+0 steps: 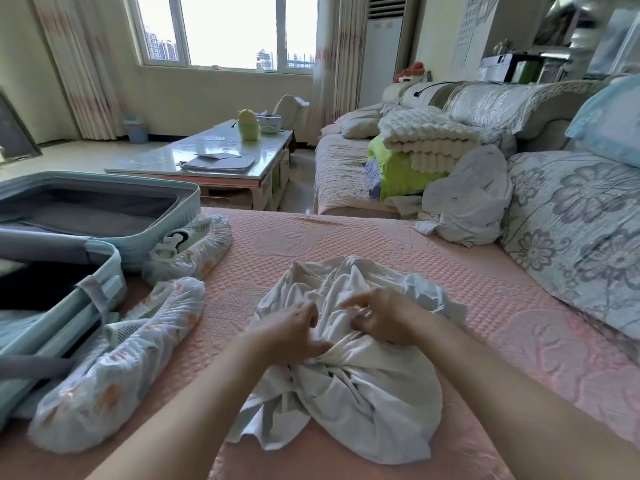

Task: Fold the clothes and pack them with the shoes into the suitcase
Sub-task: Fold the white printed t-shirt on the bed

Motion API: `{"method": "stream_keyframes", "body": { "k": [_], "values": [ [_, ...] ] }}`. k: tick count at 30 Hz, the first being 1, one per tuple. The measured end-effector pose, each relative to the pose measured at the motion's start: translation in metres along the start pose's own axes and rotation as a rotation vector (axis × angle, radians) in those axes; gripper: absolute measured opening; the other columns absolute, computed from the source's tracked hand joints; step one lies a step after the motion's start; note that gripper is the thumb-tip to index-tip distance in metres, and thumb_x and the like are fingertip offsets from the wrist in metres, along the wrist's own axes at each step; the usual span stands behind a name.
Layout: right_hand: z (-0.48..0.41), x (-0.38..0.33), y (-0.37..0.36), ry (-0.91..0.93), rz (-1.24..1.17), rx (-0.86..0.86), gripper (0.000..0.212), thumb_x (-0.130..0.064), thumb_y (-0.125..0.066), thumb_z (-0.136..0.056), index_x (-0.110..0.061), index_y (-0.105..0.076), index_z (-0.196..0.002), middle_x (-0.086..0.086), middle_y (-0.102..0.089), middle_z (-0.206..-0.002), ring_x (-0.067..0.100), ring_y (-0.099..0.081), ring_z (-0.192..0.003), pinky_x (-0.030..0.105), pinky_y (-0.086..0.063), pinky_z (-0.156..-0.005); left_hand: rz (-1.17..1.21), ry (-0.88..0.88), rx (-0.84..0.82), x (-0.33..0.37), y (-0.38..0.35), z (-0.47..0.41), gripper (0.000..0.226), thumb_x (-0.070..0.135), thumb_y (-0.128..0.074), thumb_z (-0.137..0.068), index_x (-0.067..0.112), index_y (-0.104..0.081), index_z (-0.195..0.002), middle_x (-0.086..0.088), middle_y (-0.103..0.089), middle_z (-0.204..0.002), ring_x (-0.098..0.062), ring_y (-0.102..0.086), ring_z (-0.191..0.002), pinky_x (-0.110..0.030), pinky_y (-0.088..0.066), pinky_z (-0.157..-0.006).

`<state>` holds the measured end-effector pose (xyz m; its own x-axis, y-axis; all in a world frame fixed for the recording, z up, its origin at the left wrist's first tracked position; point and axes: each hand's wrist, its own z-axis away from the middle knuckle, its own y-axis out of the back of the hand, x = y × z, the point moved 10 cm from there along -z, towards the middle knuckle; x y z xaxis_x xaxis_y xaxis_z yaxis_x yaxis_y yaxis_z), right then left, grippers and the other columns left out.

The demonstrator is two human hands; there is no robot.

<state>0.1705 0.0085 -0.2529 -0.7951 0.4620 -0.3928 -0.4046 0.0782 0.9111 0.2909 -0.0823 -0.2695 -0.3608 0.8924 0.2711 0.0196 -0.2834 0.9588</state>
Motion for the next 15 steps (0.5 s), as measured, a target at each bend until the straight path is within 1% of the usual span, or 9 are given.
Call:
{"method": "stream_keyframes", "body": {
  "k": [3,4,6,8,10,11,12,14,15],
  "values": [
    [0.018,0.007,0.018,-0.052,0.066,0.081,0.025,-0.023,-0.057,-0.093,-0.037,-0.073,-0.106,-0.010,-0.065,-0.119,0.015,-0.061,-0.104,0.025,-0.047,-0.087,0.119,-0.002,-0.057,-0.003,-0.005,0.024,0.062,0.077,-0.061,-0.071,0.028,-0.045,-0.106,0.010,-0.051,-0.102,-0.012,-0.049,-0.089,-0.031,-0.042,-0.074],
    [0.028,0.009,0.029,-0.067,0.123,0.138,0.025,-0.021,-0.054,-0.092,-0.037,-0.073,-0.096,-0.011,-0.063,-0.113,0.017,-0.061,-0.100,0.027,-0.046,-0.083,0.074,-0.015,-0.076,-0.005,-0.006,0.030,0.058,0.072,-0.066,-0.069,0.028,-0.047,-0.103,0.009,-0.052,-0.100,-0.014,-0.050,-0.089,-0.031,-0.044,-0.074],
    [0.049,0.018,0.053,-0.124,0.268,0.250,0.021,-0.022,-0.053,-0.090,-0.031,-0.072,-0.087,-0.010,-0.059,-0.104,0.021,-0.062,-0.098,0.028,-0.042,-0.080,-0.062,-0.059,-0.071,-0.005,-0.006,0.034,0.030,0.041,-0.074,-0.077,0.026,-0.052,-0.088,0.007,-0.053,-0.092,-0.017,-0.052,-0.086,-0.028,-0.043,-0.070],
    [0.068,0.033,0.069,-0.225,0.463,0.289,0.021,-0.025,-0.052,-0.092,-0.027,-0.072,-0.099,-0.004,-0.062,-0.109,0.023,-0.064,-0.101,0.030,-0.046,-0.084,-0.028,-0.007,0.005,-0.014,0.005,0.034,0.011,0.015,-0.068,-0.083,0.023,-0.061,-0.086,0.007,-0.051,-0.086,-0.014,-0.052,-0.081,-0.023,-0.039,-0.065],
    [0.082,0.055,0.078,-0.360,0.618,0.268,0.027,-0.026,-0.048,-0.096,-0.023,-0.068,-0.114,0.002,-0.066,-0.117,0.022,-0.064,-0.106,0.032,-0.048,-0.090,0.074,0.133,0.198,-0.034,0.036,0.036,0.016,0.007,-0.059,-0.088,0.017,-0.070,-0.095,0.006,-0.048,-0.083,-0.014,-0.055,-0.080,-0.020,-0.039,-0.063],
    [0.087,0.065,0.079,-0.420,0.651,0.249,0.030,-0.028,-0.047,-0.097,-0.021,-0.065,-0.120,0.003,-0.066,-0.119,0.022,-0.063,-0.108,0.033,-0.047,-0.093,0.017,0.176,0.337,-0.042,0.056,0.040,0.020,0.007,-0.057,-0.089,0.019,-0.072,-0.095,0.006,-0.049,-0.086,-0.018,-0.058,-0.086,-0.023,-0.040,-0.067],
    [0.092,0.072,0.078,-0.460,0.680,0.228,0.032,-0.030,-0.047,-0.098,-0.020,-0.062,-0.124,0.004,-0.065,-0.122,0.023,-0.061,-0.111,0.034,-0.045,-0.096,-0.128,0.217,0.434,-0.047,0.072,0.044,0.024,0.008,-0.055,-0.090,0.022,-0.073,-0.096,0.004,-0.051,-0.092,-0.023,-0.058,-0.094,-0.027,-0.042,-0.075],
    [0.092,0.073,0.066,-0.430,0.713,0.183,0.037,-0.038,-0.056,-0.095,-0.021,-0.058,-0.127,0.005,-0.058,-0.129,0.024,-0.052,-0.118,0.039,-0.039,-0.102,-0.385,0.301,0.434,-0.045,0.080,0.048,0.032,0.007,-0.052,-0.090,0.027,-0.073,-0.104,0.001,-0.056,-0.109,-0.026,-0.052,-0.110,-0.037,-0.043,-0.093],
    [0.089,0.067,0.059,-0.359,0.685,0.183,0.038,-0.039,-0.061,-0.092,-0.025,-0.057,-0.126,0.004,-0.053,-0.132,0.025,-0.047,-0.121,0.040,-0.036,-0.105,-0.418,0.310,0.393,-0.039,0.076,0.048,0.036,0.005,-0.051,-0.090,0.028,-0.071,-0.109,0.000,-0.055,-0.117,-0.025,-0.048,-0.115,-0.039,-0.041,-0.098]
  ]
}}
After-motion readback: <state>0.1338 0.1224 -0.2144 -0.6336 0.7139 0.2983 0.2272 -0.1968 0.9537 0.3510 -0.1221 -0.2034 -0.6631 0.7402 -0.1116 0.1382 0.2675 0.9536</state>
